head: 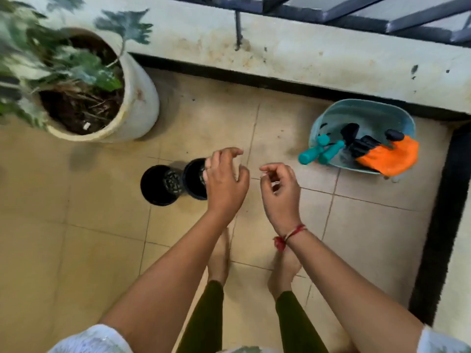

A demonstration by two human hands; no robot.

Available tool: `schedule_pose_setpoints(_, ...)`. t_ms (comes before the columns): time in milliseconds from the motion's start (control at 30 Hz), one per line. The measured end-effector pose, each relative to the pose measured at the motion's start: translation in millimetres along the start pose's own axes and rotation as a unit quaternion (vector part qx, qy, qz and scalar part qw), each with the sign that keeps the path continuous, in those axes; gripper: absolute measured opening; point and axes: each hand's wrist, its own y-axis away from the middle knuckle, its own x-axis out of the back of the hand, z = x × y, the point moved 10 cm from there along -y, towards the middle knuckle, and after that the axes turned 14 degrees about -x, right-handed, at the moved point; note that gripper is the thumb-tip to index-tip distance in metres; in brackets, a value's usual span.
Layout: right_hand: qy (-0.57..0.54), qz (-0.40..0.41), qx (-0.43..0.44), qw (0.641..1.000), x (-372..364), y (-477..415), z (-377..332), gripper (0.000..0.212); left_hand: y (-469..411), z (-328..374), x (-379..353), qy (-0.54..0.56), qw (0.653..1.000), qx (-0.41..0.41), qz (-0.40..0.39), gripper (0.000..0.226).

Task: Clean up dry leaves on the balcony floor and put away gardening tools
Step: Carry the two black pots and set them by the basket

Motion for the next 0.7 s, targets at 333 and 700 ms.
schedule_pose_setpoints(333, 0.16, -0.147, -0.214, 0.952, -140, -22, 78, 0.07, 97, -226, 66, -0.032, 0.883, 0.452, 0.119, 0.056)
schedule_pose_setpoints(700, 0.143, -0.152, -0.342, 0.916, -191, -43, 143, 0.051, 133, -303, -16, 0.339, 0.696, 0.605, 0.186, 0.044)
